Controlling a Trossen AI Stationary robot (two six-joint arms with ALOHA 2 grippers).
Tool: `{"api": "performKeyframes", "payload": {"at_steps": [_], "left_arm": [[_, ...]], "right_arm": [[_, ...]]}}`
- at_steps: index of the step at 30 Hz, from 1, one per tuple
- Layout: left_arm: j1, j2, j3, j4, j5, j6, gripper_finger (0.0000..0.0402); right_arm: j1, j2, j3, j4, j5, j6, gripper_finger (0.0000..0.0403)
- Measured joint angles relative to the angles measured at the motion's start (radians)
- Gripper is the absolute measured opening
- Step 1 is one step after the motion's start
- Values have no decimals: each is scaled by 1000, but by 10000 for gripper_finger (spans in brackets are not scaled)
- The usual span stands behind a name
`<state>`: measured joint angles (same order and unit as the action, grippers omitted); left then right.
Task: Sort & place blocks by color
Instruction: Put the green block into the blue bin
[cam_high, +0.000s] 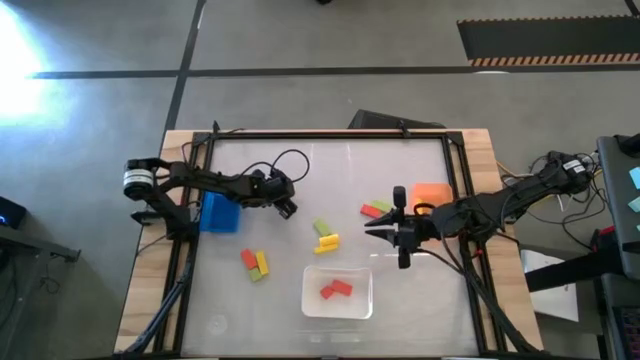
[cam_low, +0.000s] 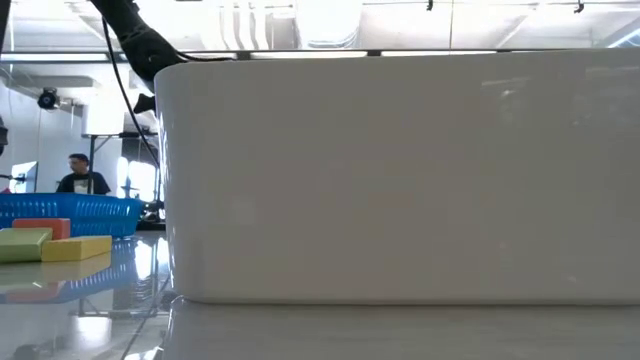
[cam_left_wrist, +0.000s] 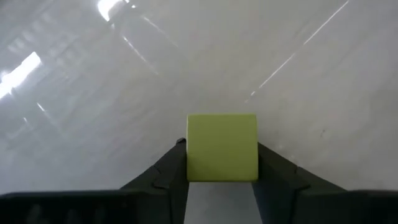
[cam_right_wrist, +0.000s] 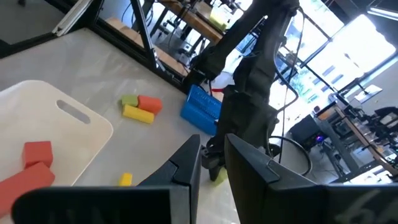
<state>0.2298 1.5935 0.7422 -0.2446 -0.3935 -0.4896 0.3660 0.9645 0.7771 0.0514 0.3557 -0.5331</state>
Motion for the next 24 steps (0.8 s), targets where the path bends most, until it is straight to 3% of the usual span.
{"api": "performKeyframes", "payload": {"at_steps": [9,14,17,24], "left_arm": [[-17,-124,1,-27,37,-40,119],[-62,-283,44,-193,94,-82,119],[-92,-388,89,-369,99,-152,119],[-94,-510,108,-983,44,-569,119]], "right_arm": [[0,-34,-33,15,2,-18,45],[0,-63,-51,11,3,-29,38],[0,-80,-58,11,4,-28,38],[0,-111,-73,7,4,-27,38]]}}
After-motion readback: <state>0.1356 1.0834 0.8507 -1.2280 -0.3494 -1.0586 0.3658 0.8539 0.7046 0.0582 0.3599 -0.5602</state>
